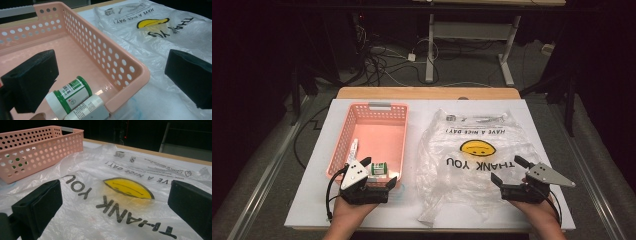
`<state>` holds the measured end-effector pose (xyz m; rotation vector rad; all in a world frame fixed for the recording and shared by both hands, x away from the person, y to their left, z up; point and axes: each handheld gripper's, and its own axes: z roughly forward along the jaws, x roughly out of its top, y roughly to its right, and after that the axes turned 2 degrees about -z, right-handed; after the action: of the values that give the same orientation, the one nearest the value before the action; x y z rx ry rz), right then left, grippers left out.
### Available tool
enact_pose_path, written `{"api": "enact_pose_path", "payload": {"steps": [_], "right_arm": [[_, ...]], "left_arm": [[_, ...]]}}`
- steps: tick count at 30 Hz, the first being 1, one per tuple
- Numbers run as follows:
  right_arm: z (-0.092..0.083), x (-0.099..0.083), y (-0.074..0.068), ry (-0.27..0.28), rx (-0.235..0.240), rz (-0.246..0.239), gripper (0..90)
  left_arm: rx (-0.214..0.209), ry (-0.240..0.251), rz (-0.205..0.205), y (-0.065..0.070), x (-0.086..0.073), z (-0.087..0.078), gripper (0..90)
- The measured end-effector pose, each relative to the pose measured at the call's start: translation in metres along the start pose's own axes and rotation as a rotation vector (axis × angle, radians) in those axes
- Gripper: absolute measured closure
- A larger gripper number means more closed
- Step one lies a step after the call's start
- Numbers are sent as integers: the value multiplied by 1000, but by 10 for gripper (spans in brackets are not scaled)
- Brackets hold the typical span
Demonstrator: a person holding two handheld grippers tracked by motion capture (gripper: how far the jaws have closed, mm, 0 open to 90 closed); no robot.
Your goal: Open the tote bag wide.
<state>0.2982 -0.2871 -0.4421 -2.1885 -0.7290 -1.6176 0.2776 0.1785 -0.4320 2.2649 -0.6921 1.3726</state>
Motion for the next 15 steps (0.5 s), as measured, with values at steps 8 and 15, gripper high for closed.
{"api": "enact_pose_path", "payload": {"steps": [8, 15], "right_arm": [[0, 2, 2, -2, -1, -12, 0], [-1, 3, 2, -4, -3, -9, 0]], "left_arm": [[4, -5, 17, -1, -1, 0, 0], [11, -2, 25, -1, 0, -1, 0]]}}
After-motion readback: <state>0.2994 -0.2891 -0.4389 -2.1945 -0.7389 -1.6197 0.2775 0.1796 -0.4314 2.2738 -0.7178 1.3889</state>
